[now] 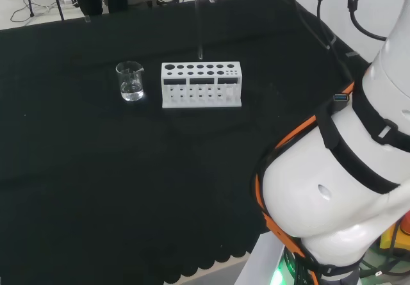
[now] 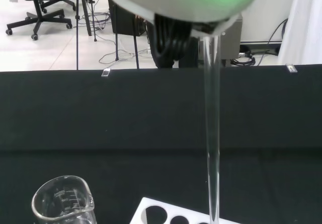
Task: Stir in the beaker to the left of the white test tube rack with the glass rod.
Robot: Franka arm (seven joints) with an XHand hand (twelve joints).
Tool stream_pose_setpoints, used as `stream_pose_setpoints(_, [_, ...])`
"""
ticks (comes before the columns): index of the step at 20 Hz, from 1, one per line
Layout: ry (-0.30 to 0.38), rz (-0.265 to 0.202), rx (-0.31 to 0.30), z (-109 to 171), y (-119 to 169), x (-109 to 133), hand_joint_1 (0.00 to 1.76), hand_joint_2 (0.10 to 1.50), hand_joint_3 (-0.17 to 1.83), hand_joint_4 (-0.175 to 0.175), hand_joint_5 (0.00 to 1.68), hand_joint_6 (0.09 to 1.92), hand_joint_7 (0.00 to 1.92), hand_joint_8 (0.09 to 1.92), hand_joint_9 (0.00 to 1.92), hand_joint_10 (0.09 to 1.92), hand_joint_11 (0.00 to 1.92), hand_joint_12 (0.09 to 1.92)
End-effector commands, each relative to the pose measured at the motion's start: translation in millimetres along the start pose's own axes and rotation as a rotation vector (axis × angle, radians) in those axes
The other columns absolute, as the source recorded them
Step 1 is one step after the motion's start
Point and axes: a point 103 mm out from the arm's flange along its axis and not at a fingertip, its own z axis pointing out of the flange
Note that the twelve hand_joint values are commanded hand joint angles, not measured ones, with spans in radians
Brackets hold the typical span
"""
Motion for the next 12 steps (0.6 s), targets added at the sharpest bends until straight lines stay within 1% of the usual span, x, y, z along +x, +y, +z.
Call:
stream_pose_setpoints(1, [-0.003,-0.009,0.016,5,5,8,1.32,0.62,0.80,-0.175,1.13,0.71,1.29,0.97,1.67,0.88,1.28,0.93])
stream_pose_setpoints(4, [0.004,-0.025,0.014,4,12,16,1.32,0.62,0.80,-0.175,1.13,0.72,1.29,0.97,1.67,0.88,1.28,0.93])
stream_pose_setpoints(8, [0.014,-0.067,0.006,-3,22,31,1.32,0.62,0.80,-0.175,1.13,0.72,1.29,0.97,1.66,0.88,1.28,0.93])
stream_pose_setpoints(12, [0.030,-0.114,0.014,-8,33,49,1.32,0.62,0.80,-0.175,1.13,0.72,1.29,0.97,1.66,0.88,1.28,0.93])
